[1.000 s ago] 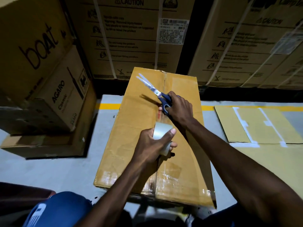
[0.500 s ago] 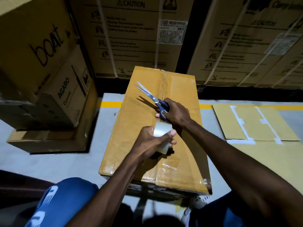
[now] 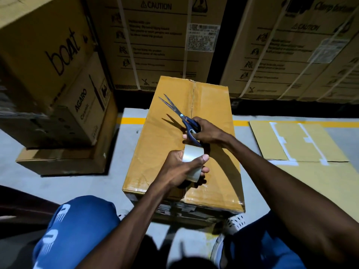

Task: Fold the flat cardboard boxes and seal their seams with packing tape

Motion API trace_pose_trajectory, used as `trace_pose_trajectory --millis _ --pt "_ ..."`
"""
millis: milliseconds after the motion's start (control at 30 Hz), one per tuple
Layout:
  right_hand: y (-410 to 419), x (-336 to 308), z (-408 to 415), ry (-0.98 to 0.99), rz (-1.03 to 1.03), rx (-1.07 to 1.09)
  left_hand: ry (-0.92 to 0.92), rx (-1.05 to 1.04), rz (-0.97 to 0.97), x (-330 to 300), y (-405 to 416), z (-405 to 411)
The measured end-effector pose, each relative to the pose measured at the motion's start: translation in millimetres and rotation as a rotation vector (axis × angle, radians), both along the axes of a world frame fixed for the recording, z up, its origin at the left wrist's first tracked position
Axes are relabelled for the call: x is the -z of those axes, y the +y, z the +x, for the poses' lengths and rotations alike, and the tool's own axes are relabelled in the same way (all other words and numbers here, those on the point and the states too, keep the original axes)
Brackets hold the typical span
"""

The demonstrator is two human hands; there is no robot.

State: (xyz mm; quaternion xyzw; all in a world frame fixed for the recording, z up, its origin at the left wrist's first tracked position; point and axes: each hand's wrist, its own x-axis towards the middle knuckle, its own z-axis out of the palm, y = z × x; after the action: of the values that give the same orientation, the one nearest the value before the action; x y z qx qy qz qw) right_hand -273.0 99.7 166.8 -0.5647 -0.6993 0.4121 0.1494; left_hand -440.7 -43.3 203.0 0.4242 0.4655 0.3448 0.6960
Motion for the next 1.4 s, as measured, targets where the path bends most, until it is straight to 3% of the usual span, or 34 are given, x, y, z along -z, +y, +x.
trace_pose_trajectory --millis 167,467,533,633,733,1167,1233,1333,1400 --pt "-17 17 -6 -0.308 0.286 0.13 -0.005 -0.019 0.032 2 -15 -4" --pt "-53 15 -23 -0.548 0.715 0.151 0.066 0.035 0.057 -3 -44 -14" --pt "-57 15 -25 -0.468 0.655 0.198 0.067 0.01 0.046 -3 -48 -18" --pt "-54 9 -18 -0.165 0.328 0.257 0.04 -0.051 0.038 0 -53 -20" --pt "-61 4 -10 -0.044 0.08 0.153 0.037 -0.082 0.032 1 -59 -18" --pt "-109 14 -29 -0.471 0.595 0.154 0.103 -0.093 0.003 1 -104 -13" --pt "-117 15 -29 -0.437 0.527 0.166 0.077 -0.117 0.0 3 -106 -15" --pt "-117 12 -18 -0.173 0.196 0.135 0.068 -0.128 -0.008 4 -109 -16" --pt "-122 13 -14 -0.12 0.098 0.095 0.069 -0.14 -0.023 6 -109 -15"
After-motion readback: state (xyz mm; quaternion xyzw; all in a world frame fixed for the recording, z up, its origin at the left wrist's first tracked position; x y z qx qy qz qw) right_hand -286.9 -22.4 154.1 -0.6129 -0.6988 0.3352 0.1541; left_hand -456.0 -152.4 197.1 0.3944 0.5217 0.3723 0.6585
